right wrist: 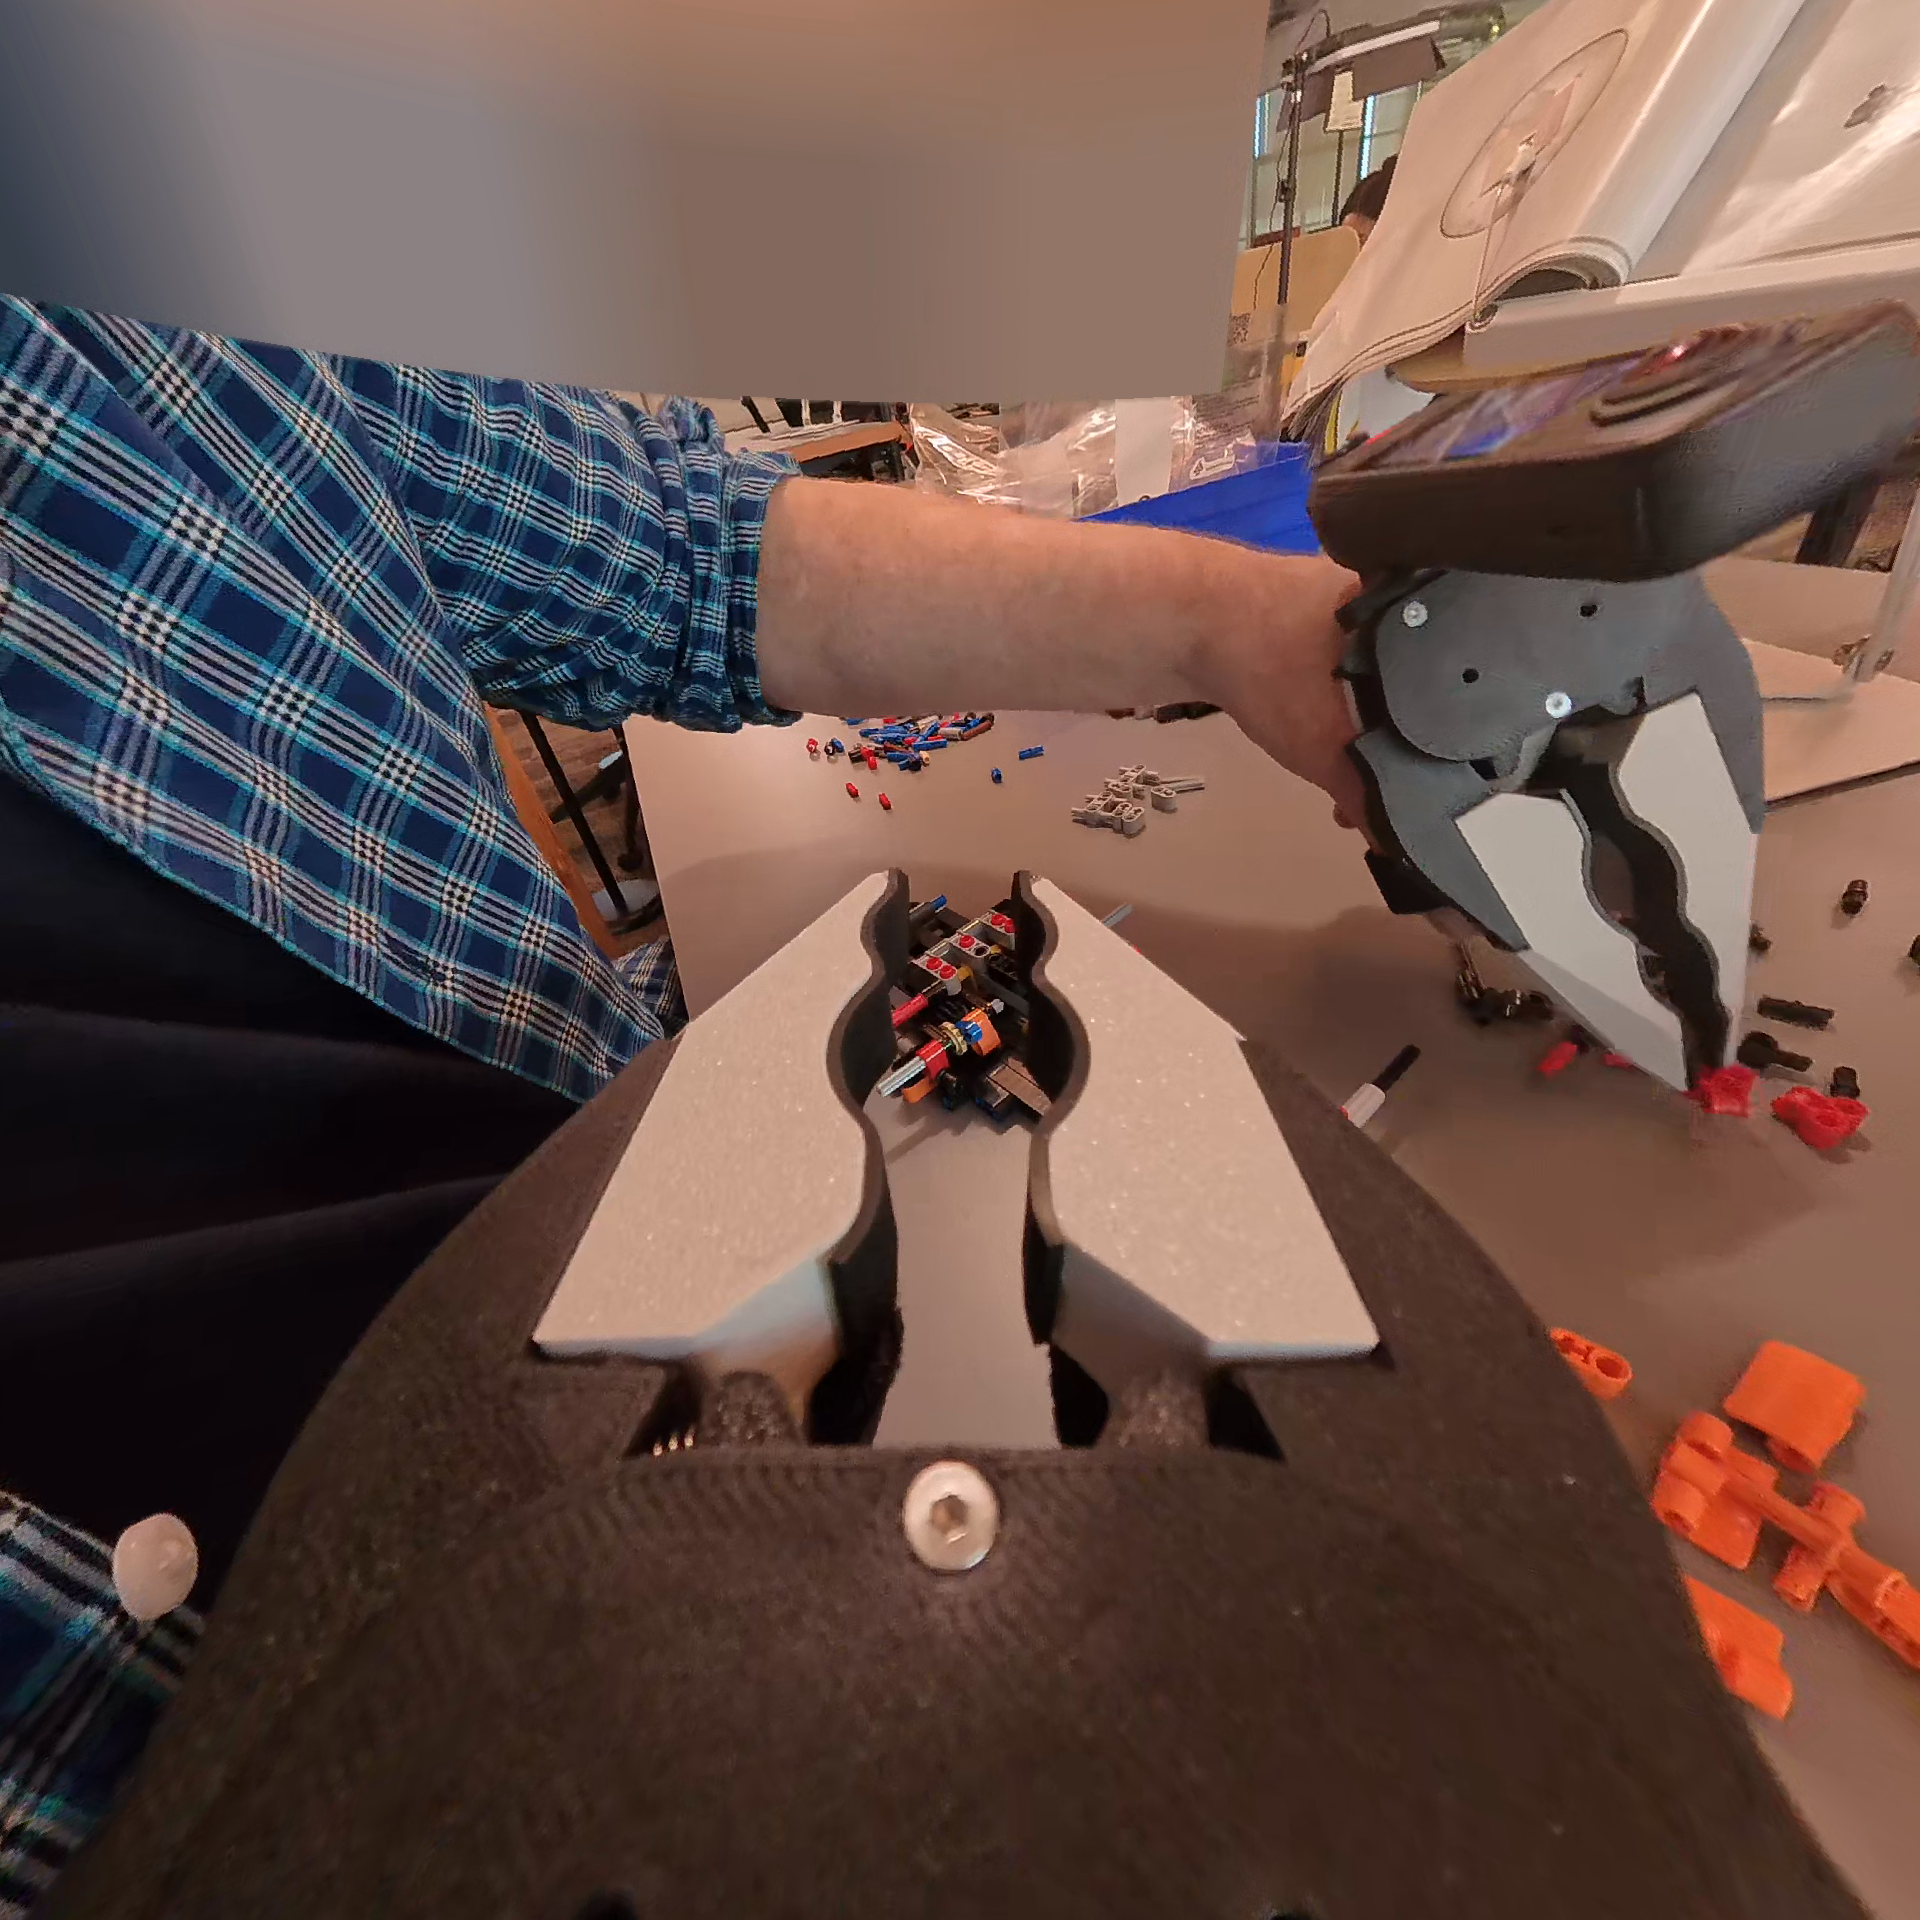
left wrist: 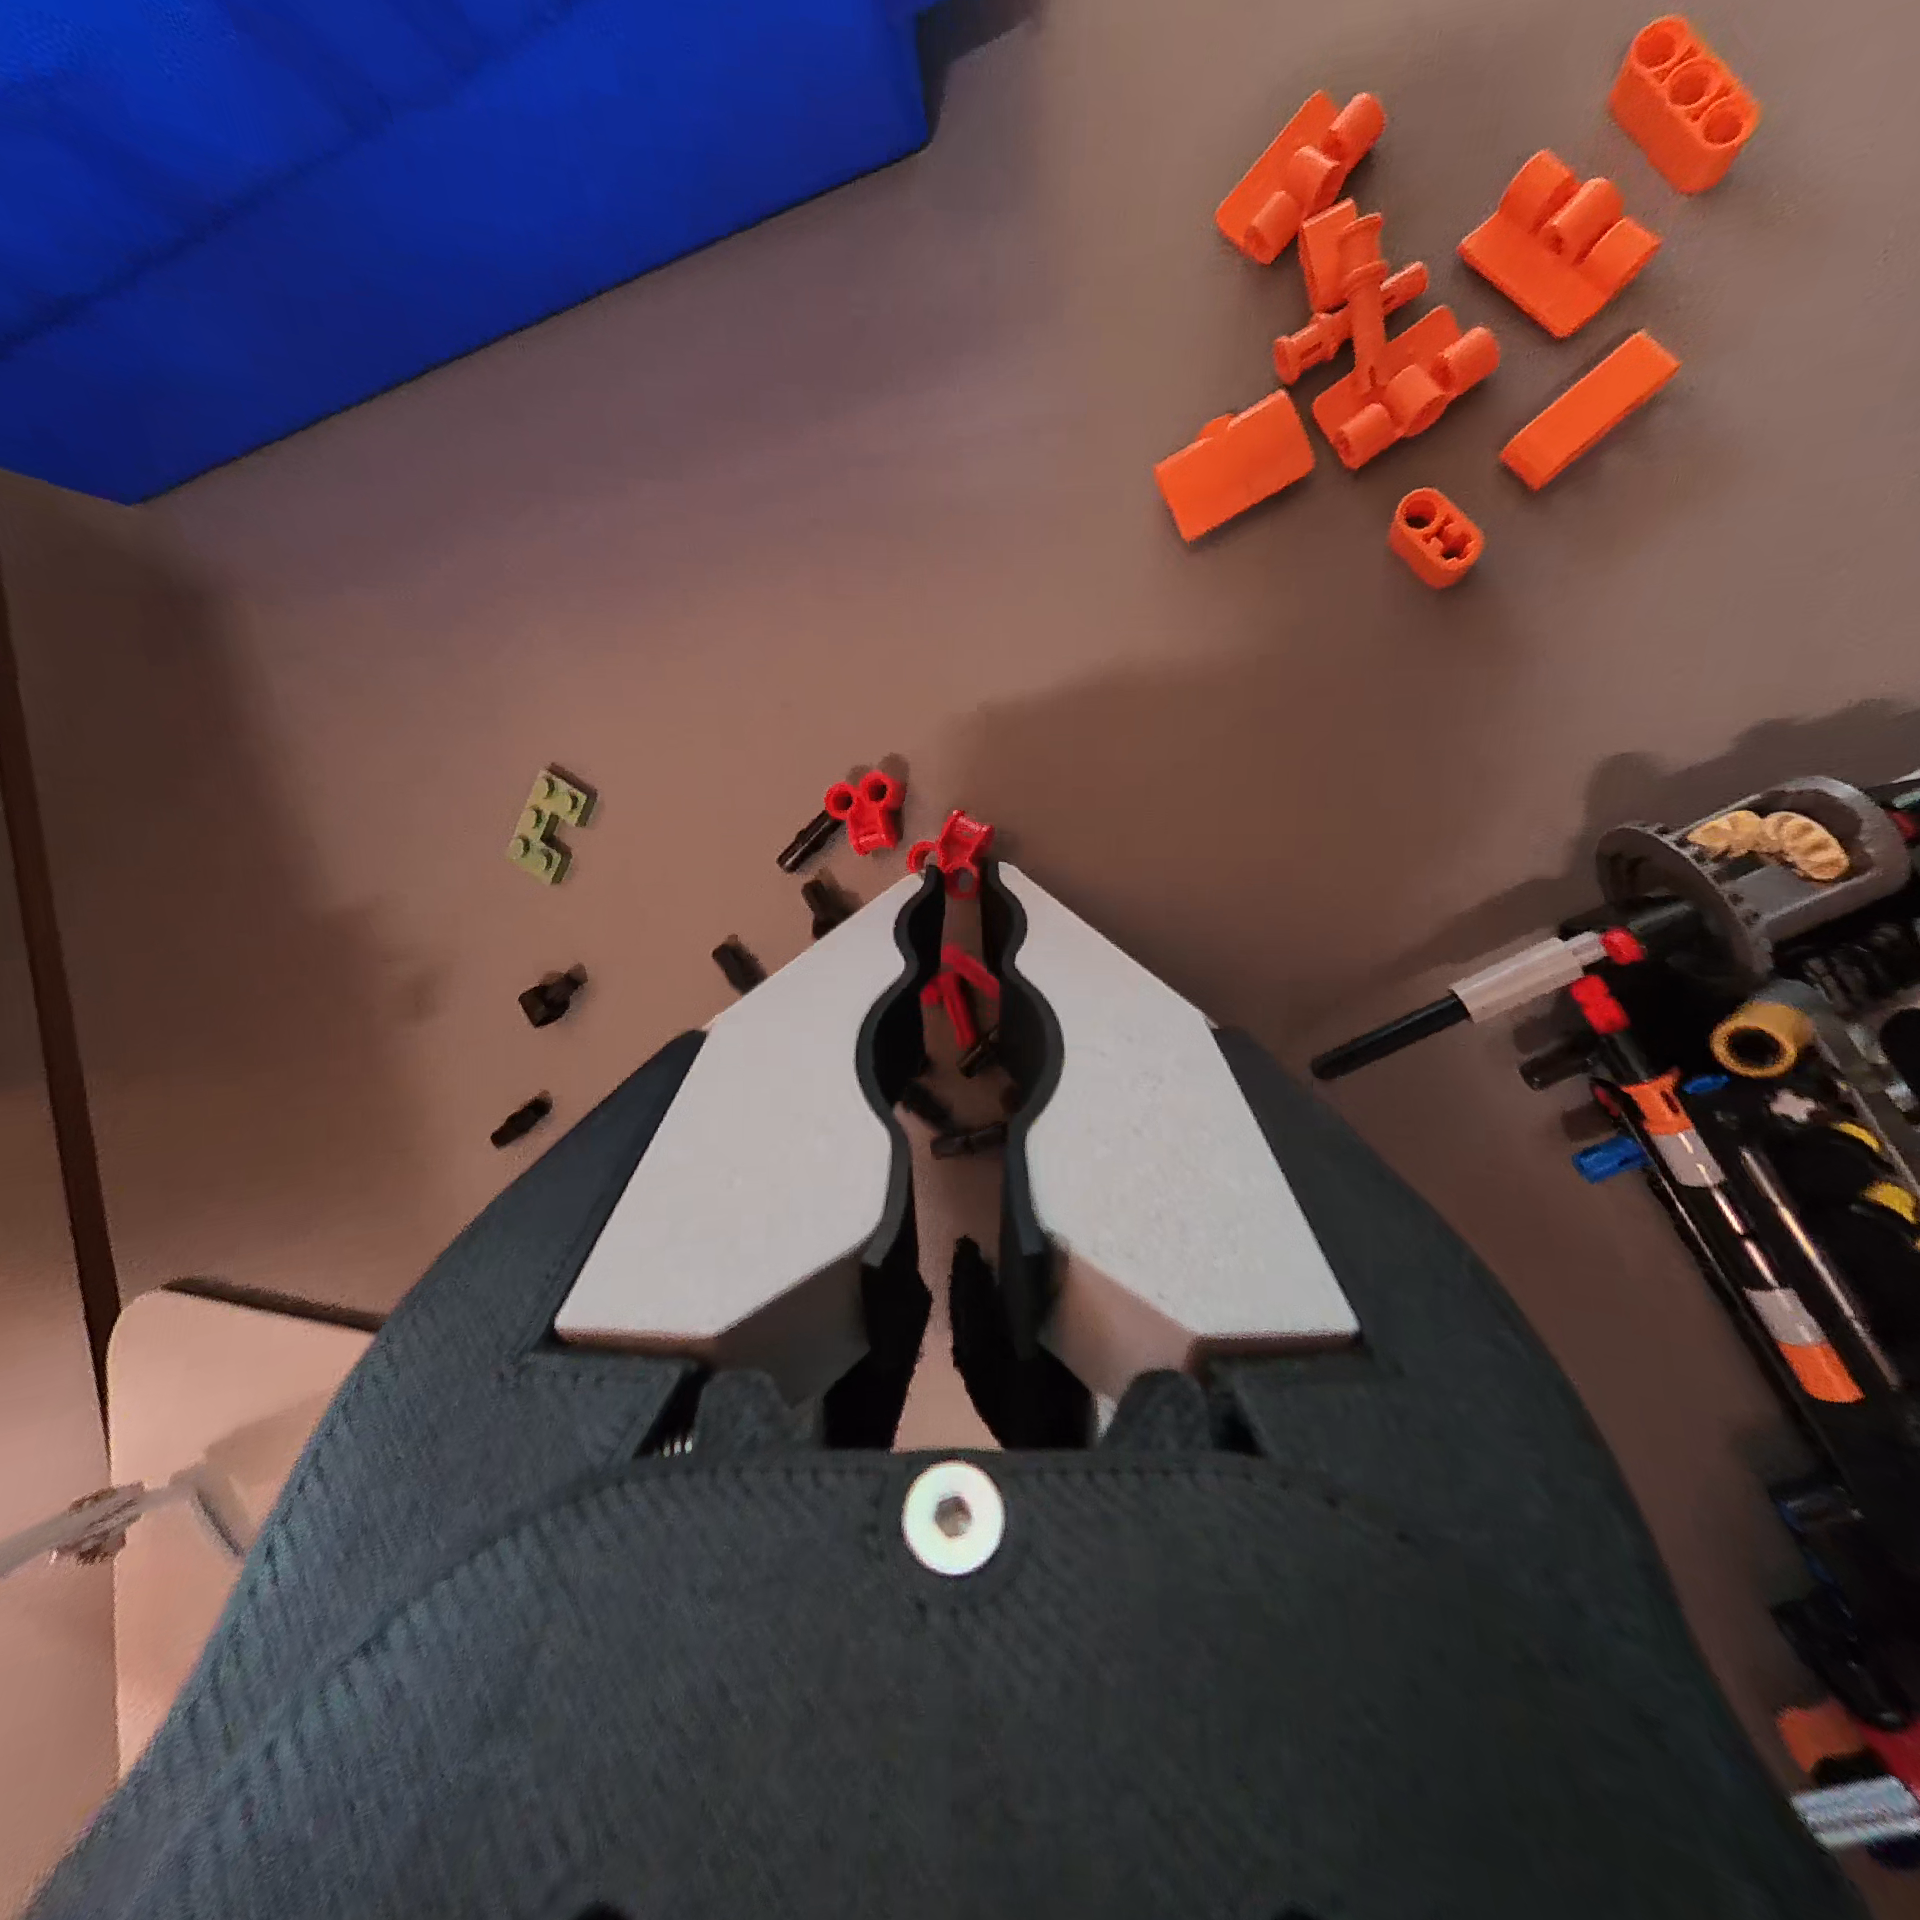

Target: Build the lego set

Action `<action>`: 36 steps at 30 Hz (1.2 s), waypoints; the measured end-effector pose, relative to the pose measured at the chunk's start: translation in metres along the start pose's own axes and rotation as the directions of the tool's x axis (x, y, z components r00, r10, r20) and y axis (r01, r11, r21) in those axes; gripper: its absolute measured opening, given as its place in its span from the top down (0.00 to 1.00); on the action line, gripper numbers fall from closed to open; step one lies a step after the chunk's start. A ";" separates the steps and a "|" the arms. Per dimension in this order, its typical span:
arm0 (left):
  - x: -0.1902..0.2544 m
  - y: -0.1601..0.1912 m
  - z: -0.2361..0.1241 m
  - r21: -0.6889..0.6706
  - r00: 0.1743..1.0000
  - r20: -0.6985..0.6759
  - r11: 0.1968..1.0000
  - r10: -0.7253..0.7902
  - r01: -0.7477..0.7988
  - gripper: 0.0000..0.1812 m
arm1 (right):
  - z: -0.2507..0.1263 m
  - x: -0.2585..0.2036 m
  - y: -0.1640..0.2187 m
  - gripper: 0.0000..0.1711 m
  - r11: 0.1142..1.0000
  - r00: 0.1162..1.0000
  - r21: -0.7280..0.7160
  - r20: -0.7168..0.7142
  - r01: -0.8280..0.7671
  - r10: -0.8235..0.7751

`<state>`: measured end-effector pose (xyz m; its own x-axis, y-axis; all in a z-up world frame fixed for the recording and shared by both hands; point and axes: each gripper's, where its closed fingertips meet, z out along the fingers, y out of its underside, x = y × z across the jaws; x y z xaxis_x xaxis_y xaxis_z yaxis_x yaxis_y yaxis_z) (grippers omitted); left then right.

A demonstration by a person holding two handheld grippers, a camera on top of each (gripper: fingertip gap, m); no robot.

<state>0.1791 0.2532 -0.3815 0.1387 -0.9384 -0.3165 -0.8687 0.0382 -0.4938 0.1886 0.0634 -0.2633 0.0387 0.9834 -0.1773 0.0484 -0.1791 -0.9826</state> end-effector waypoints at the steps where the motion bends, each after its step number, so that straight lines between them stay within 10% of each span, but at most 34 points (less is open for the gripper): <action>1: -0.001 0.002 -0.005 0.003 1.000 0.008 1.000 -0.006 0.006 0.98 | 0.000 0.000 0.000 0.91 1.000 1.000 0.000 0.000 -0.001 0.001; 14: 0.004 0.068 -0.108 0.001 0.970 0.172 0.984 -0.174 0.177 0.97 | -0.002 0.015 0.010 0.88 0.999 0.998 -0.023 -0.032 -0.047 0.046; 26: 0.096 0.186 -0.198 -0.101 0.833 0.329 0.860 -0.446 0.500 0.97 | 0.007 0.010 0.020 0.88 0.997 0.998 -0.054 -0.003 -0.055 0.055; 36: 0.164 0.233 -0.198 -0.157 0.752 0.385 0.765 -0.534 0.624 0.97 | 0.011 0.003 0.020 0.88 0.997 0.999 -0.062 0.018 -0.049 0.050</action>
<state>-0.0946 0.0402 -0.3887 0.7518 -0.5939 -0.2863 -0.6530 -0.6104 -0.4483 0.1790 0.0633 -0.2843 0.0233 0.9735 -0.2276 0.1083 -0.2288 -0.9674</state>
